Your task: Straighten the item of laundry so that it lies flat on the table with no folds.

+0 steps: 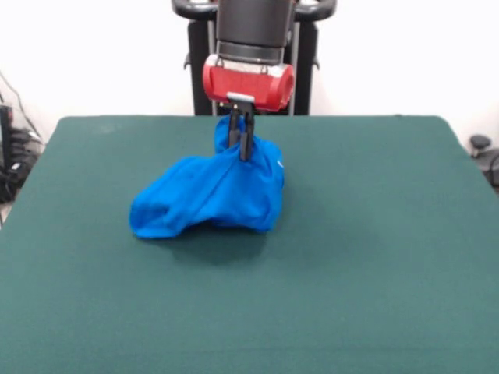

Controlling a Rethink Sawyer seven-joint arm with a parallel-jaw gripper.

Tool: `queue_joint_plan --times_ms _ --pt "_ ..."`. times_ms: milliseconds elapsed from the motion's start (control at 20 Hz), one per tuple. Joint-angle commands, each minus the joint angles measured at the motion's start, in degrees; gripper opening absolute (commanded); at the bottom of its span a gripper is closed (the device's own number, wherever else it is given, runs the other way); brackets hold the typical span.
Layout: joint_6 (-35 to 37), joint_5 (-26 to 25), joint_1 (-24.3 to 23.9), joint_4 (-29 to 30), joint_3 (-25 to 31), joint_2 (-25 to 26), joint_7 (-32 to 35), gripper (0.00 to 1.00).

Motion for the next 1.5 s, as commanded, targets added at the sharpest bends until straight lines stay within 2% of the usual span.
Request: queue_joint_plan --times_ms 50,250,550,1050,1500 --pt "7.9 3.8 1.0 0.7 6.3 -1.9 10.9 0.00" --pt "11.5 4.1 4.6 -0.2 2.0 -4.2 11.3 0.00" --pt "22.3 2.5 8.5 -3.1 -4.6 -9.5 10.6 0.00" --pt "32.9 -2.7 6.1 -6.1 -8.9 -15.5 4.8 0.00" --pt "33.3 -5.7 2.2 -8.8 -7.8 -16.3 1.5 0.00"
